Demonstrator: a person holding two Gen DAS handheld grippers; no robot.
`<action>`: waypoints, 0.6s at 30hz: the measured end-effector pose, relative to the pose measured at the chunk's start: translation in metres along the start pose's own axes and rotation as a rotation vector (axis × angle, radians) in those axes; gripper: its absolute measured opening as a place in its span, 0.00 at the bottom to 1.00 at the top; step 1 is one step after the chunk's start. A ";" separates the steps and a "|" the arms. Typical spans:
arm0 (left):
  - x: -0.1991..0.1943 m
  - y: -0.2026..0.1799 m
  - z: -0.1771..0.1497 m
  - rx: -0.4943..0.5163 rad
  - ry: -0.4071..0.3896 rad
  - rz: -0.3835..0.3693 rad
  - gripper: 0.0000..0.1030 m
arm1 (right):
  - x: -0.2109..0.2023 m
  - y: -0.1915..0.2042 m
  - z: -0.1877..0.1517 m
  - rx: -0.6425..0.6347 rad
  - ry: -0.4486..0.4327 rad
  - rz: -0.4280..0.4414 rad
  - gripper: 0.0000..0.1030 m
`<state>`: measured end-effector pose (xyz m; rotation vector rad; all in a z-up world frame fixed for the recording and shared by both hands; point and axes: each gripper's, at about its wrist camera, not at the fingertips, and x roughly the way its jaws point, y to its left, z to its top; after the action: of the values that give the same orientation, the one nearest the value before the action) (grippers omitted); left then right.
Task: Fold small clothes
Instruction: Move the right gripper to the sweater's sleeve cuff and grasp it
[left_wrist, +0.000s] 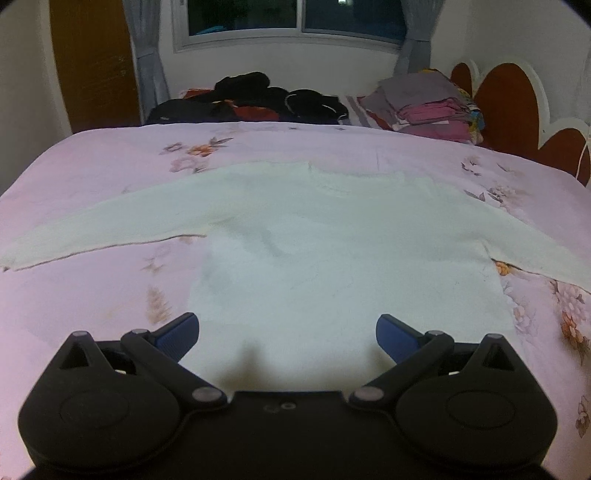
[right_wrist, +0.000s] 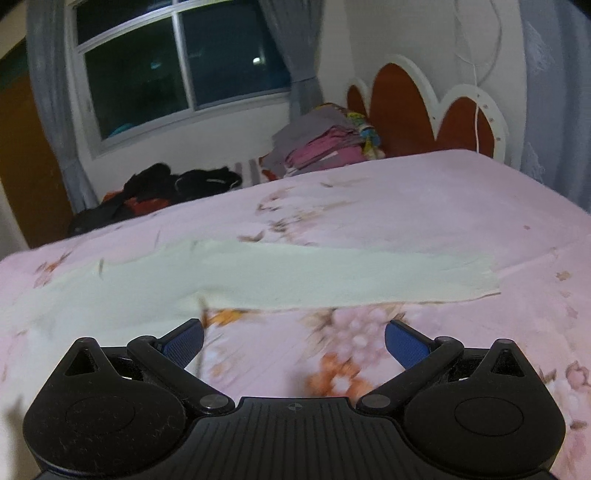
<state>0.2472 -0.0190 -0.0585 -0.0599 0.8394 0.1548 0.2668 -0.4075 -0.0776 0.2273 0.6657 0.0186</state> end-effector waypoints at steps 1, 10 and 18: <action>0.005 -0.003 0.002 0.002 0.006 0.002 0.99 | 0.007 -0.009 0.003 0.013 0.006 -0.014 1.00; 0.040 -0.019 0.015 0.006 0.040 -0.005 0.95 | 0.063 -0.100 0.017 0.208 0.067 -0.157 0.99; 0.053 -0.017 0.018 0.015 0.060 0.016 0.93 | 0.085 -0.151 0.017 0.354 0.116 -0.209 0.35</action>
<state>0.2979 -0.0279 -0.0860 -0.0436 0.9011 0.1628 0.3353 -0.5501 -0.1490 0.4987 0.8044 -0.2904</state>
